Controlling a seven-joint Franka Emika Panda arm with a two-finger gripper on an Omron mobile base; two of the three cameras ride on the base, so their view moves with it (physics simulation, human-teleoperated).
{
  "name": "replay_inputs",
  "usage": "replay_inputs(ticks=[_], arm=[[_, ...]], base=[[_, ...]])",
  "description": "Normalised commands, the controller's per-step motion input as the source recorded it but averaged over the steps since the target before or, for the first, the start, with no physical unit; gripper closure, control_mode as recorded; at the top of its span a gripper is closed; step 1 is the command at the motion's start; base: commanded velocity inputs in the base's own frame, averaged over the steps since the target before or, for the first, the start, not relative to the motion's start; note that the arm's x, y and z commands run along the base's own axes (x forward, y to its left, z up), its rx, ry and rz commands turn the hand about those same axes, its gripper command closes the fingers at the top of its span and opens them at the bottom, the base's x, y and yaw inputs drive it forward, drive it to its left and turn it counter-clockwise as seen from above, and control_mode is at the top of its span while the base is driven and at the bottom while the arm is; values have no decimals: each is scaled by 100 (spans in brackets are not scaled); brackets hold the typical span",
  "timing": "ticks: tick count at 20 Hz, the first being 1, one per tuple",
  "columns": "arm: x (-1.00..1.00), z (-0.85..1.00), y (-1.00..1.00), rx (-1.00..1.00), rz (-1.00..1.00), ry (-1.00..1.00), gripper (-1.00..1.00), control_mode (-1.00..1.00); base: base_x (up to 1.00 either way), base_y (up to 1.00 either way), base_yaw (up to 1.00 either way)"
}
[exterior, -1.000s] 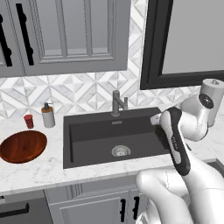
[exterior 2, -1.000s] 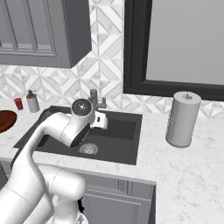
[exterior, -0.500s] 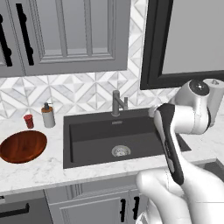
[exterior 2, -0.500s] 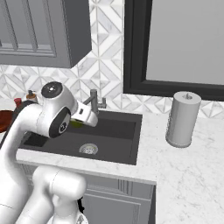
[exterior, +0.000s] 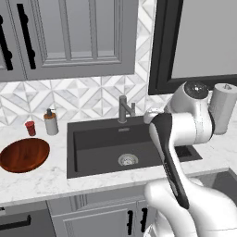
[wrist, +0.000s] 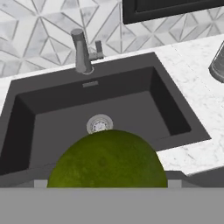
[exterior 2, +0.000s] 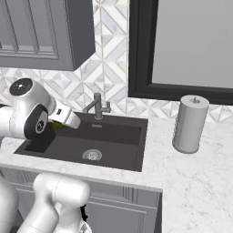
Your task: Pick the lime from the sink and place it in the bowl. Then pick the bowl and place it in the microwave. Then close the microwave door and press the start button.
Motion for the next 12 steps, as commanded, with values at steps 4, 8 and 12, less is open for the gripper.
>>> replay_inputs(ticks=[4,8,12], arm=[[-49,0,1,0,0,0,100,-100],[-29,0,4,1,0,0,100,100],[0,0,0,0,0,0,100,100]], base=[[0,0,0],[-31,14,2],[-48,94,5]])
